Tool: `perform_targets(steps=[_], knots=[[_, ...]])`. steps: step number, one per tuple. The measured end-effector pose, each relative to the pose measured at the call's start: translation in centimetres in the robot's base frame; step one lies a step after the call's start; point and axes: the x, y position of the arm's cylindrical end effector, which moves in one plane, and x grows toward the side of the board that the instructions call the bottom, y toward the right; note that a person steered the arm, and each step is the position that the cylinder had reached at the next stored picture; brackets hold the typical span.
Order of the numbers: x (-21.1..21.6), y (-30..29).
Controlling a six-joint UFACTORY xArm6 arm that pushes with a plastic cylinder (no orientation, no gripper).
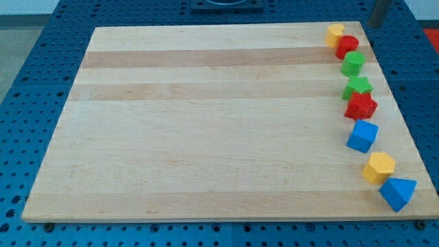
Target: Place the yellow heart to the left of the green circle
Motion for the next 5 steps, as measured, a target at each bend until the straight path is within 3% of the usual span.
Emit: perform_targets(steps=[5], knots=[[2.1, -8.3]])
